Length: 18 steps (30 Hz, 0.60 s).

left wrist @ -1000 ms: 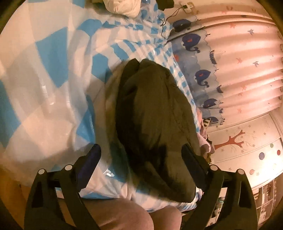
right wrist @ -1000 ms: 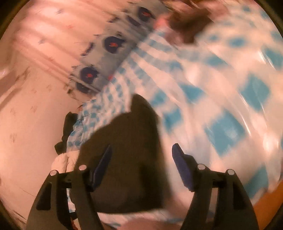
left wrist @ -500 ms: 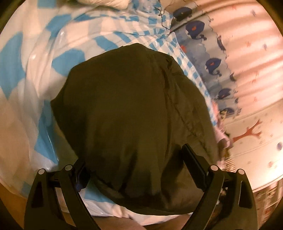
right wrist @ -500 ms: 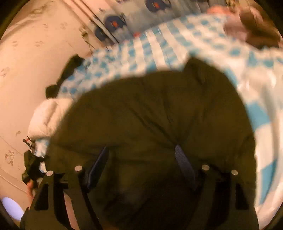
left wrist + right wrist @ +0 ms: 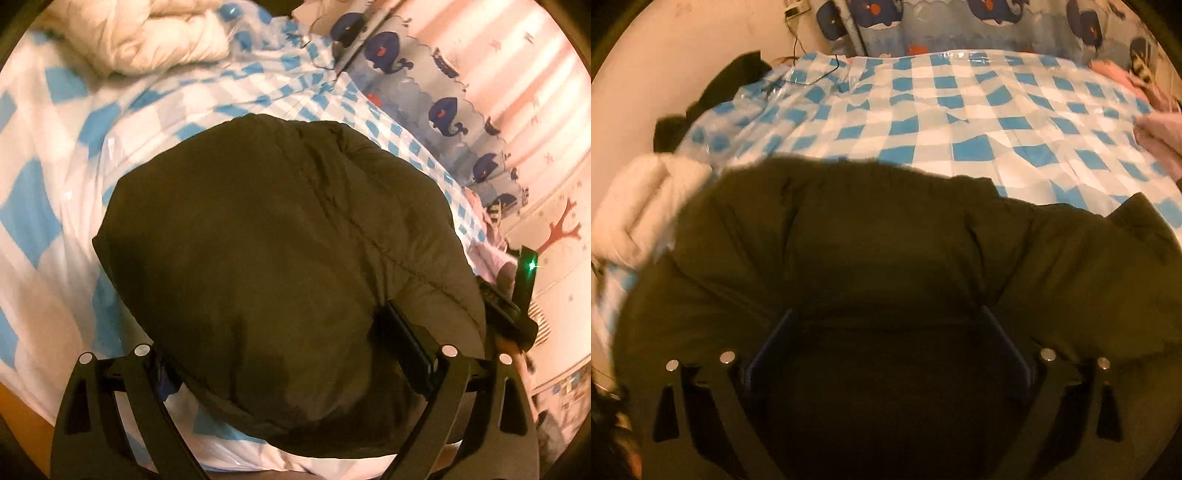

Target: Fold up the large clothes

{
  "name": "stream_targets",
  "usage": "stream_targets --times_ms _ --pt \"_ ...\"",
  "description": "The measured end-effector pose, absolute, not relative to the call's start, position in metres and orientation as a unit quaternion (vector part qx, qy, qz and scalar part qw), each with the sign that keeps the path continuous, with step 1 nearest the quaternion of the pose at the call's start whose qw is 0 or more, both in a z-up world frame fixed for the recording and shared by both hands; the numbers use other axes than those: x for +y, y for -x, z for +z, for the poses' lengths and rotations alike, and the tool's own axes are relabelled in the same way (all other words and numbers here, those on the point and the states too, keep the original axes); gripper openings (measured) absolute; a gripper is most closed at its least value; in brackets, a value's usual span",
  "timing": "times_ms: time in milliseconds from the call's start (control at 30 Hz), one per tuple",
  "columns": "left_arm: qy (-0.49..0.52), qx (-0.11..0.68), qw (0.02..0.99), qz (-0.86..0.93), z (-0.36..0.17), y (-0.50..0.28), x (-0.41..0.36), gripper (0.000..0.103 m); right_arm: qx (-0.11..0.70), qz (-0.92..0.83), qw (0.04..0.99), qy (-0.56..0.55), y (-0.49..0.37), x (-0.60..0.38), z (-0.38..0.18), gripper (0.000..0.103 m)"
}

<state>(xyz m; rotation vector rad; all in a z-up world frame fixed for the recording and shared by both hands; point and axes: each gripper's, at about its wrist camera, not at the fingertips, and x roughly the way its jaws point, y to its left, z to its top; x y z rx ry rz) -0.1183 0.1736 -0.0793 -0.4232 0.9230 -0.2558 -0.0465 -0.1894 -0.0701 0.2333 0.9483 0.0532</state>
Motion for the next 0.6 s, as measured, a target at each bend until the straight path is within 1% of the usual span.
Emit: stream_targets --times_ms 133,167,200,300,400,433,533,600 --pt "0.165 0.433 0.878 -0.121 -0.075 0.124 0.166 0.089 0.461 0.032 0.878 -0.12 0.057 -0.195 -0.063 0.094" --pt "0.161 0.431 0.88 -0.121 -0.074 0.125 0.166 0.089 0.454 0.034 0.882 -0.122 0.063 -0.194 -0.056 0.094" --pt "0.157 0.428 0.881 -0.122 -0.074 0.127 0.166 0.089 0.431 0.043 0.893 -0.122 0.079 -0.191 -0.044 0.094" --pt "0.15 0.423 0.885 -0.121 -0.073 0.129 0.167 0.089 0.407 0.055 0.908 -0.089 0.112 -0.172 -0.033 0.094" --pt "0.142 0.42 0.888 -0.12 -0.072 0.13 0.162 0.09 0.426 0.053 0.903 -0.025 0.123 -0.152 -0.059 0.096" --pt "0.138 0.419 0.889 -0.12 -0.071 0.13 0.161 0.09 0.427 0.053 0.902 -0.019 0.122 -0.151 -0.062 0.096" --pt "0.116 0.416 0.894 -0.115 -0.066 0.133 0.156 0.09 0.458 0.056 0.886 -0.048 0.111 -0.156 -0.054 0.095" --pt "0.11 0.415 0.896 -0.114 -0.065 0.135 0.157 0.09 0.427 0.067 0.9 -0.06 0.108 -0.156 -0.033 0.095"
